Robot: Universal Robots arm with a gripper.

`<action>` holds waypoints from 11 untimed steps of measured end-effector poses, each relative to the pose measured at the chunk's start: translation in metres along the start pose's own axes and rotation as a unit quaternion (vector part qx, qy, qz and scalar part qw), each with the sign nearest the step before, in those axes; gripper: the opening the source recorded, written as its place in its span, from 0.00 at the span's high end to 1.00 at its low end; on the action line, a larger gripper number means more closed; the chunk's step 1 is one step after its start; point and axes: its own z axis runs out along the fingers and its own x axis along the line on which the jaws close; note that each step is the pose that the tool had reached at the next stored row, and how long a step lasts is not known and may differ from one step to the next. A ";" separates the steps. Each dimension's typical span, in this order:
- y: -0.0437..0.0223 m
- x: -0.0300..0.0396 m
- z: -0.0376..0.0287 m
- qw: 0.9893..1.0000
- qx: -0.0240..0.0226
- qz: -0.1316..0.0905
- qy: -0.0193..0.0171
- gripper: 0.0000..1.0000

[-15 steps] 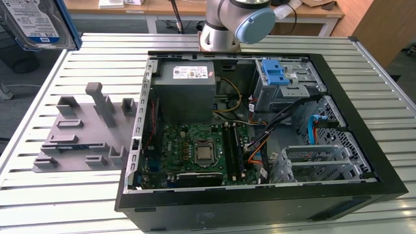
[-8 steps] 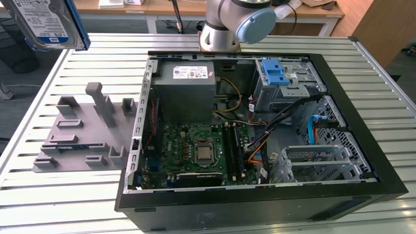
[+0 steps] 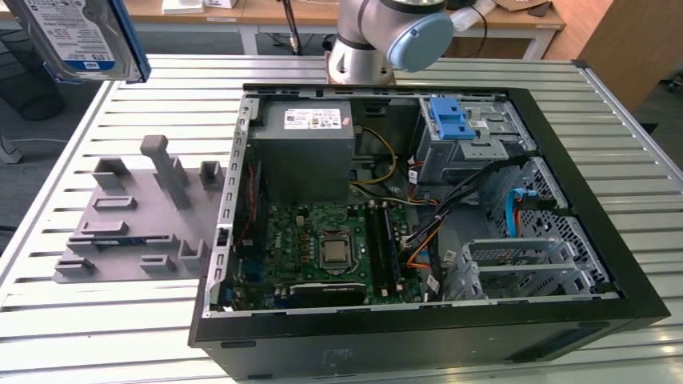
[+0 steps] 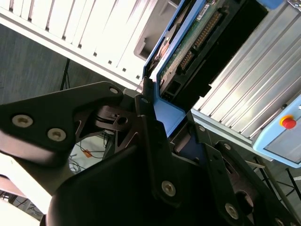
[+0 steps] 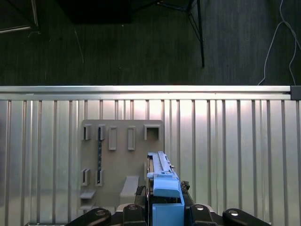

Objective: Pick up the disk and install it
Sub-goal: 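Pick up the disk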

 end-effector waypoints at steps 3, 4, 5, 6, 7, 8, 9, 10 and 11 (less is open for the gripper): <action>-0.0018 0.0000 -0.0001 1.000 0.000 0.000 0.000 0.63; -0.0019 0.0000 -0.0001 1.000 0.000 0.000 0.000 0.63; -0.0022 0.0000 -0.0001 1.000 0.000 0.000 0.000 0.63; -0.0026 0.0000 -0.0001 1.000 0.000 0.000 0.000 0.63; -0.0031 0.0000 -0.0001 1.000 0.000 0.000 0.000 0.63; -0.0038 0.0000 -0.0001 1.000 0.000 0.000 0.000 0.63; -0.0044 -0.0001 -0.0001 1.000 0.000 0.000 0.000 0.63; -0.0050 -0.0001 -0.0001 1.000 0.000 0.000 0.000 0.63; -0.0057 -0.0001 -0.0002 1.000 0.000 0.000 0.000 0.63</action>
